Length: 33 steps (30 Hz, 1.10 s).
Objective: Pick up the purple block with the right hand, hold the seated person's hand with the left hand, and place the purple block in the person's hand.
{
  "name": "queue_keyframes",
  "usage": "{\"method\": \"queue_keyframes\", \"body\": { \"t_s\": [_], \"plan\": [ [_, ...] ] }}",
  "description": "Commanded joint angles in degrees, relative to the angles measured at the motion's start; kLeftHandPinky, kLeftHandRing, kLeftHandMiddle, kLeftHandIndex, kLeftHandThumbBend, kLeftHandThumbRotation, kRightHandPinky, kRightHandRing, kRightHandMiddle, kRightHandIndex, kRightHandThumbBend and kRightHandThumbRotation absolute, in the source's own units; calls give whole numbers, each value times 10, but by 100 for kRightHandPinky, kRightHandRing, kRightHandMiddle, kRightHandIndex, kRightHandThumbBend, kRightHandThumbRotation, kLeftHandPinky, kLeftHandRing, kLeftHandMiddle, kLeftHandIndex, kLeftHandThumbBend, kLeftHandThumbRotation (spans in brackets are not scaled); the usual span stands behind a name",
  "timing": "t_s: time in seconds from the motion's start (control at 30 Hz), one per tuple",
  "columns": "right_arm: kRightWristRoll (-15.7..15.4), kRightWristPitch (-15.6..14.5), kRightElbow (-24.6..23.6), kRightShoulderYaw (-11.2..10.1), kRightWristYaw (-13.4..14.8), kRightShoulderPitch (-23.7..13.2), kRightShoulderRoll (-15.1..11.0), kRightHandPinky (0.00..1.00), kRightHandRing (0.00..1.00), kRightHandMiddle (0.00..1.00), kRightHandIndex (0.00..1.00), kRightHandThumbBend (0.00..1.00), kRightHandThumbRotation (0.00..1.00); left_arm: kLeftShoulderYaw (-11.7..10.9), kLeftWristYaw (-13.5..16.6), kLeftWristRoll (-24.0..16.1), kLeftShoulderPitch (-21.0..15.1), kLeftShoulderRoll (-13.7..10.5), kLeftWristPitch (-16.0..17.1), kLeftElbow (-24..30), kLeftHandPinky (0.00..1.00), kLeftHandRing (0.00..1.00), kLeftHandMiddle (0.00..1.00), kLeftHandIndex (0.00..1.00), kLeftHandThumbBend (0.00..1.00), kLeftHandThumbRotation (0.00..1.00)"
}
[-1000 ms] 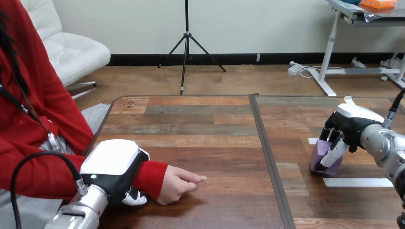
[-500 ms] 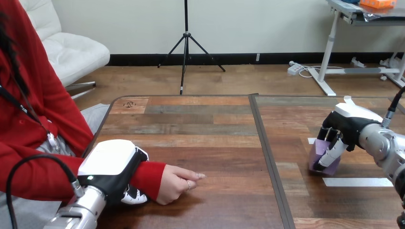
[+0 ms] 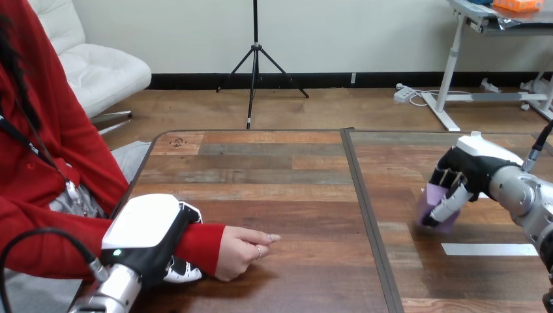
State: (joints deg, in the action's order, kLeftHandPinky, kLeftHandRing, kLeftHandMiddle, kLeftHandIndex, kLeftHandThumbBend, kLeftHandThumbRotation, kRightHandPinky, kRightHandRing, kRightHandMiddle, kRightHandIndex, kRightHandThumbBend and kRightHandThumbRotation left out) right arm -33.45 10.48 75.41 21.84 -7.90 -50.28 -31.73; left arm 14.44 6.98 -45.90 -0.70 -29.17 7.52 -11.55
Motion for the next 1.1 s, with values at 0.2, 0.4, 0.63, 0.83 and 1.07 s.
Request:
{"method": "queue_keyframes", "body": {
  "t_s": [0.2,0.4,0.63,0.83,1.07],
  "plan": [
    [24,34,-52,-20,3,-51,-6,42,47,50,50,74,0,-19,52,39,-20,29,26,38,29,34,38,38,64,0],
    [28,44,-66,-21,5,-53,-6,42,46,50,50,74,0,-26,59,46,-23,35,21,56,29,34,39,39,63,0],
    [35,53,-82,-25,-1,-54,-4,43,46,50,50,74,0,-35,60,60,-29,40,25,70,30,35,39,40,61,0],
    [39,57,-94,-30,-6,-55,-1,43,45,50,49,74,0,-43,62,68,-38,45,29,79,30,35,39,39,62,0],
    [41,71,-108,-30,-13,-57,0,42,45,49,49,74,0,-46,55,66,-49,47,20,91,30,34,39,39,63,0]
  ]
}}
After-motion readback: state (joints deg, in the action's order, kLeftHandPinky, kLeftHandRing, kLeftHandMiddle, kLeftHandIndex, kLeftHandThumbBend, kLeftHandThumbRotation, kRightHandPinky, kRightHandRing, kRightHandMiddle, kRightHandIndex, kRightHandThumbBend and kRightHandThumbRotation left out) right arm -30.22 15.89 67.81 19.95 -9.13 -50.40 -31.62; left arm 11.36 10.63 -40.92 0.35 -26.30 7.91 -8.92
